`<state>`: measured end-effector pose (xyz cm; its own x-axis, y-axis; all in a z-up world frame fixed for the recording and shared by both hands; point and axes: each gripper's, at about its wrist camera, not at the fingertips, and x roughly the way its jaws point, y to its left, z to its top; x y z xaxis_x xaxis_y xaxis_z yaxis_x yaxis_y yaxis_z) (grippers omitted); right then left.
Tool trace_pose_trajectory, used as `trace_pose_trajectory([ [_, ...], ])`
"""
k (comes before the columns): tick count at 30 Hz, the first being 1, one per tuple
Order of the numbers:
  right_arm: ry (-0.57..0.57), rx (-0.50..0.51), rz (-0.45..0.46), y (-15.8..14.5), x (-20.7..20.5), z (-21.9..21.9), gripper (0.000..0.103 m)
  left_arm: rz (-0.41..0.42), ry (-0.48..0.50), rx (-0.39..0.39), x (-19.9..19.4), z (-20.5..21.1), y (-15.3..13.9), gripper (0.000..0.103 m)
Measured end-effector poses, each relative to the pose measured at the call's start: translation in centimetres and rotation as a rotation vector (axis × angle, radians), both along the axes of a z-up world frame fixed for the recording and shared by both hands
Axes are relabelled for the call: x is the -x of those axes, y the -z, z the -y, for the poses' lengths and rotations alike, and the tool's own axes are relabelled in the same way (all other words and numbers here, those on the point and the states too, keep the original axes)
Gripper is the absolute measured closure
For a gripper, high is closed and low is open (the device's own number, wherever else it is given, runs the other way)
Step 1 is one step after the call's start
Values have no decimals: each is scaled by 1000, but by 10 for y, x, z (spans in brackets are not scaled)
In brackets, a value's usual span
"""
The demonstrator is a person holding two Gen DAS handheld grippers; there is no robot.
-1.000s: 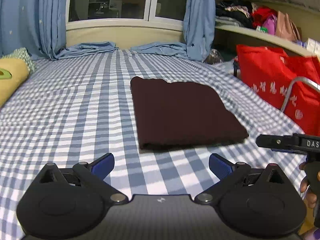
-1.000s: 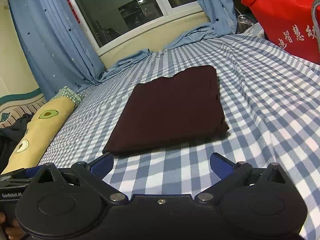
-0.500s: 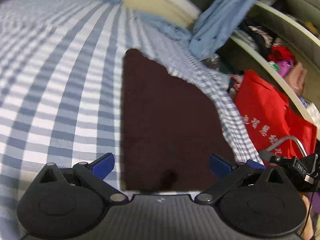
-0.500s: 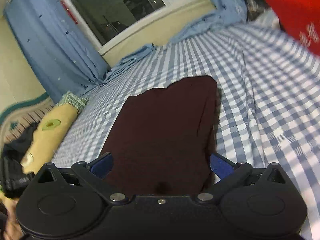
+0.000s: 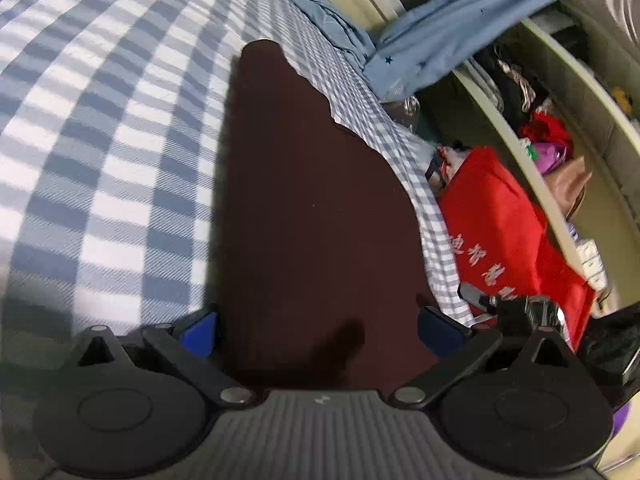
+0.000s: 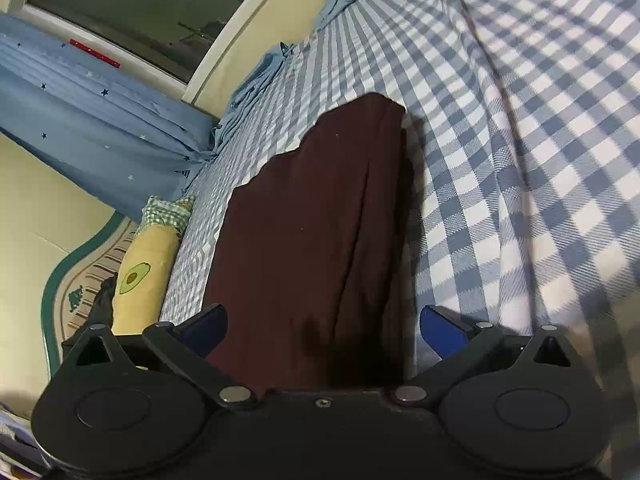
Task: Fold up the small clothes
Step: 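Grasp the folded shirt edge with the right tool while the left tool approaches it, then lift the gripped edge with both tools, fold it over the shirt, release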
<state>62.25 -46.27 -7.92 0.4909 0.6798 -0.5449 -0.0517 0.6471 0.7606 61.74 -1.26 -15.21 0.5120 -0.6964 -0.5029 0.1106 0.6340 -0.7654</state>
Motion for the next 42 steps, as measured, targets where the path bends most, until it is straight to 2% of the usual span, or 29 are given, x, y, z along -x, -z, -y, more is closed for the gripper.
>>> trace_pose_trajectory([
  [3, 1, -10, 22, 6, -12, -5, 0, 0, 5, -14, -7, 8, -3, 1],
  [7, -9, -16, 53, 8, -37, -13, 0, -22, -25, 65, -17, 6, 2, 1],
  [9, -27, -4, 61, 8, -50, -21, 0, -10, -24, 79, -22, 9, 4, 1],
  [12, -61, 26, 80, 9, -65, -37, 0, 18, -28, 56, -25, 17, 4, 2],
  [14, -63, 53, 93, 7, -68, -47, 2, 38, -37, 16, -22, 20, 2, 7],
  [16, -58, 90, 93, 5, -67, -53, 10, 51, -45, -66, -18, 22, 0, 31],
  [17, -57, 105, 95, 3, -66, -53, 19, 55, -47, -95, -17, 20, -1, 36],
  [18, -53, 121, 96, 3, -65, -53, 29, 57, -47, -98, -15, 18, -2, 44],
  [19, -55, 136, 100, 3, -65, -52, 33, 64, -46, -91, -14, 15, -3, 53],
  [21, -53, 171, 107, 3, -65, -50, 57, 81, -48, -88, -11, 12, -7, 62],
  [24, -43, 162, 126, 1, -60, -50, 76, 133, -53, -139, -3, 17, -16, 71],
  [29, -80, 215, 231, -30, -49, -75, 79, 254, -120, -200, 22, 16, -42, 75],
  [33, -126, 235, 317, -62, -36, -102, 80, 355, -178, -248, 53, -2, -70, 75],
  [38, -182, 193, 400, -95, -19, -147, 80, 408, -249, -257, 97, -55, -98, 75],
  [42, -229, 161, 429, -109, -9, -193, 80, 408, -297, -279, 130, -97, -110, 75],
])
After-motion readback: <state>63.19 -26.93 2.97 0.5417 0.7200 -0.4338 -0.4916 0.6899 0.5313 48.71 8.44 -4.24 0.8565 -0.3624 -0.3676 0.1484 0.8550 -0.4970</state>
